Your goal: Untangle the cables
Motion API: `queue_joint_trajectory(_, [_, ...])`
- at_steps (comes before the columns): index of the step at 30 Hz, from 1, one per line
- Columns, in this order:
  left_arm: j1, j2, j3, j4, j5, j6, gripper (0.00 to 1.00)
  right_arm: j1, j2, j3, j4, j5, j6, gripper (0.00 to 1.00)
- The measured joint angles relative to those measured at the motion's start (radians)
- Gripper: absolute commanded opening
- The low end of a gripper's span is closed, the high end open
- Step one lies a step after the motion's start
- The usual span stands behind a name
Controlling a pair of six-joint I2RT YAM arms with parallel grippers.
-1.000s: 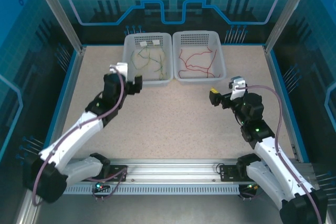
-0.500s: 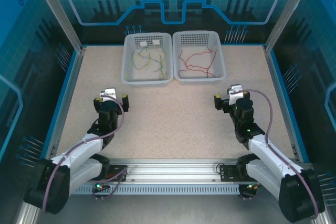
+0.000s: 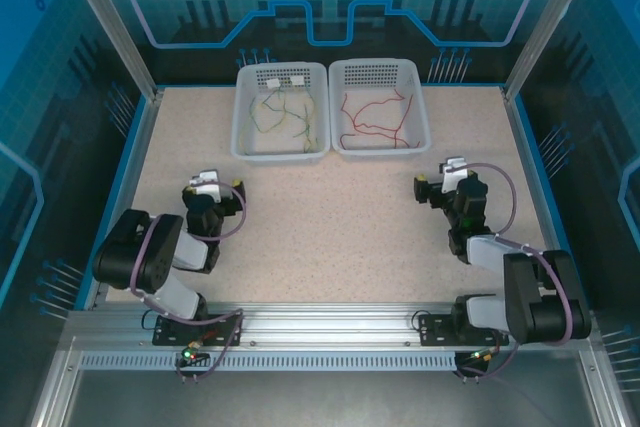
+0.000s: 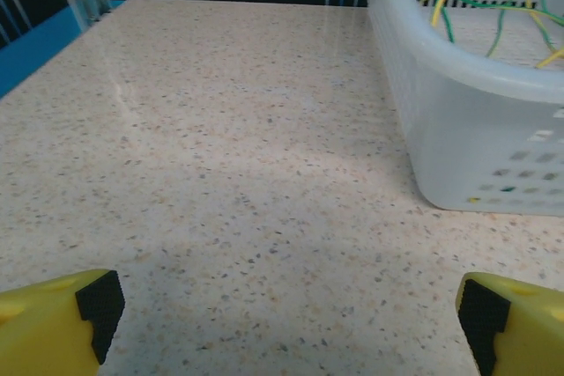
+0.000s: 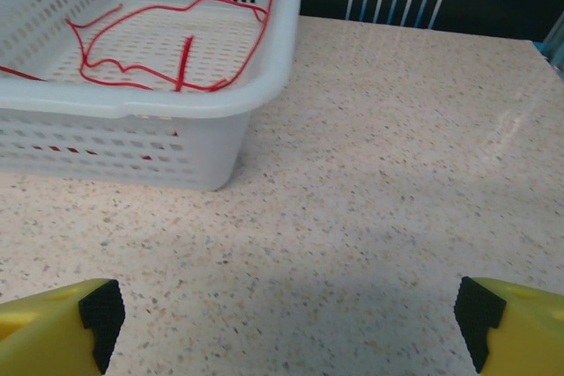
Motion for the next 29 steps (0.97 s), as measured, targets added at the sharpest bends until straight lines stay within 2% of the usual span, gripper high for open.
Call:
queue_joint_trajectory(4, [0.000,0.000,0.008,0.038,0.030,-0.001,0.99,0.019,0.052,-0.001,0.066,-0.024,-0.001,1.00])
queue_joint_trajectory(9, [0.007,-0.021,0.161,-0.158,0.028,-0.008,0.99,0.020,0.195,0.072,0.045,0.003,0.008,1.00])
queue_joint_trajectory(17, [0.023,-0.038,0.182,-0.246,0.028,-0.024,0.99,0.020,0.200,0.105,0.035,0.026,0.015,1.00])
queue_joint_trajectory(29, [0.023,-0.038,0.182,-0.279,0.043,-0.024,0.99,0.020,0.200,0.105,0.024,0.028,0.015,1.00])
